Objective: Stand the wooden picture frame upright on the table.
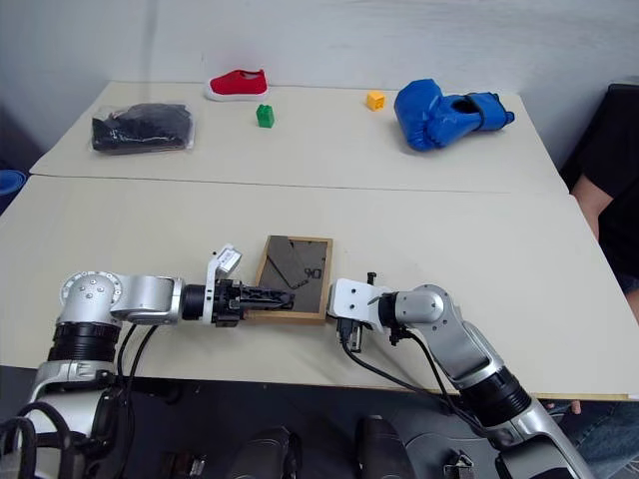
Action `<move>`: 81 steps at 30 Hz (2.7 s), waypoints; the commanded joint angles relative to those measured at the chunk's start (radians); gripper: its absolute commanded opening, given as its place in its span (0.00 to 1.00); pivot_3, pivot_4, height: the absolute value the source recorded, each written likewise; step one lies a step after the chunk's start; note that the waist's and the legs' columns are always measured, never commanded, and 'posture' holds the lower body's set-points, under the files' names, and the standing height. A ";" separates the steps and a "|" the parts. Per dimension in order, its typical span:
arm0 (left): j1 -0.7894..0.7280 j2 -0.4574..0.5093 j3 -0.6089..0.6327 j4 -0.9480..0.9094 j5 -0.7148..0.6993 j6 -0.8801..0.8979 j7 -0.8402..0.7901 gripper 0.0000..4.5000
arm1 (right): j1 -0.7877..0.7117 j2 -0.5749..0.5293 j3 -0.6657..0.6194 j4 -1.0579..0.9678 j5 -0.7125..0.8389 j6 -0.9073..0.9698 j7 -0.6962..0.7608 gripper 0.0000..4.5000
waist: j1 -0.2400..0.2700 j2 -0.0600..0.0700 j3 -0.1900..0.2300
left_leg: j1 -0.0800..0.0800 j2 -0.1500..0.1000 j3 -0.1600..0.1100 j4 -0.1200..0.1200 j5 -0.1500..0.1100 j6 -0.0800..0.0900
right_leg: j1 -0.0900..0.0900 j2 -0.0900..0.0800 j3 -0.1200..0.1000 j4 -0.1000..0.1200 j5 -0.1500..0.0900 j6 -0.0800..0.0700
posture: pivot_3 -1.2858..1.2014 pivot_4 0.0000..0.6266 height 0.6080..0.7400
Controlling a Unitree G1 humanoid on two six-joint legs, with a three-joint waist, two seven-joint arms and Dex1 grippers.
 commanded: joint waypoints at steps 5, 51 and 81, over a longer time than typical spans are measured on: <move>0.061 0.000 0.001 -0.053 -0.117 -0.068 0.078 0.27 | 0.084 -0.093 -0.066 -0.039 0.044 -0.078 0.040 0.00 | 0.000 0.000 0.000 | 0.000 0.000 0.000 0.000 0.000 0.000 | 0.000 0.000 0.000 -0.001 0.000 0.000 | 0.52 0.24 1.00; 0.125 0.023 0.081 -0.407 0.450 -0.032 -0.723 0.27 | -0.178 0.078 -0.362 0.037 0.472 -0.301 0.237 0.99 | -0.027 0.002 0.002 | -0.002 0.002 0.001 -0.003 0.000 0.000 | -0.003 0.003 0.002 0.001 0.000 0.000 | 0.52 0.24 1.00; -0.120 0.151 -0.261 -0.022 -0.322 -0.053 -0.330 0.27 | -0.364 0.055 -0.261 0.702 -0.711 -1.376 -0.833 0.31 | -0.052 0.001 0.002 | -0.001 0.002 0.001 -0.002 0.002 -0.004 | -0.003 0.004 0.002 0.003 0.000 0.000 | 0.52 0.24 1.00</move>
